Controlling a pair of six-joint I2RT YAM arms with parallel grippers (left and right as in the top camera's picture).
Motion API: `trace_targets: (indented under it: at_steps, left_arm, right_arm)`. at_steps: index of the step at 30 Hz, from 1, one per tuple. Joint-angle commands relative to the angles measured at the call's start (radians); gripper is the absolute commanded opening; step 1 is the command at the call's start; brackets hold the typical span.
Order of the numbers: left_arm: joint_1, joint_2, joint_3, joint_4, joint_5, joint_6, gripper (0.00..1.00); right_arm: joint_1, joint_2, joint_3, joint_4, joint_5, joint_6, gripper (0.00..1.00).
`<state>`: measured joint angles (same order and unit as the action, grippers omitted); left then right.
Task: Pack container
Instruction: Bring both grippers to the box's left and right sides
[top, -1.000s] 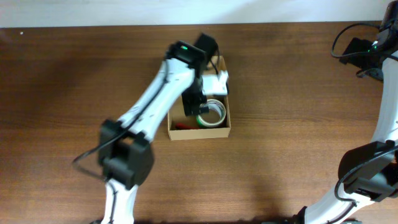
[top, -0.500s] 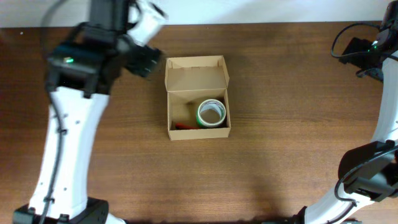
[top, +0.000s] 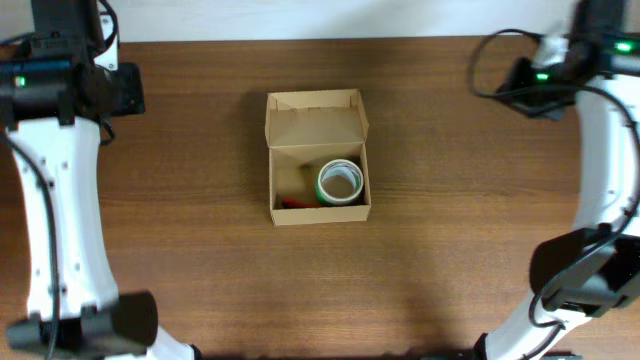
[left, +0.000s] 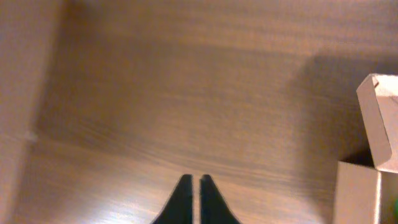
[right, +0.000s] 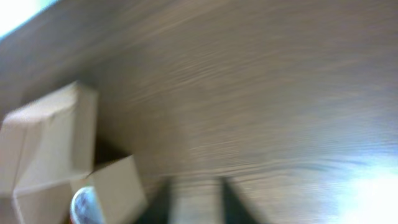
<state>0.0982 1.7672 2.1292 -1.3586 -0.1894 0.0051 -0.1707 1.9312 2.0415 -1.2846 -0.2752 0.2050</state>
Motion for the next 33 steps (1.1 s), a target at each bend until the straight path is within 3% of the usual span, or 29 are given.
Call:
trace_targets:
  at_steps: [1,6,10,16,23,33]
  left_arm:
    - [0.019,0.129,-0.002,-0.008,0.181,-0.073,0.02]
    - [0.019,0.333,-0.002,0.008,0.446,-0.072,0.02]
    - [0.019,0.484,-0.002,0.019,0.666,-0.064,0.02]
    - [0.007,0.621,-0.002,0.055,0.872,-0.065,0.02]
    - [0.007,0.688,-0.002,0.099,0.998,-0.081,0.02]
    - [0.006,0.805,-0.002,0.112,1.115,-0.148,0.02]
  right_arm:
    - [0.100,0.030,0.016,0.017,-0.020,-0.010,0.04]
    - [0.175,0.134,0.016,0.013,-0.040,-0.006,0.04]
    - [0.185,0.237,0.016,0.008,-0.168,-0.006,0.04]
    - [0.184,0.392,0.016,0.013,-0.384,-0.006,0.04]
    - [0.190,0.497,0.016,0.103,-0.598,-0.006,0.04]
    - [0.204,0.569,0.016,0.217,-0.718,0.040,0.04]
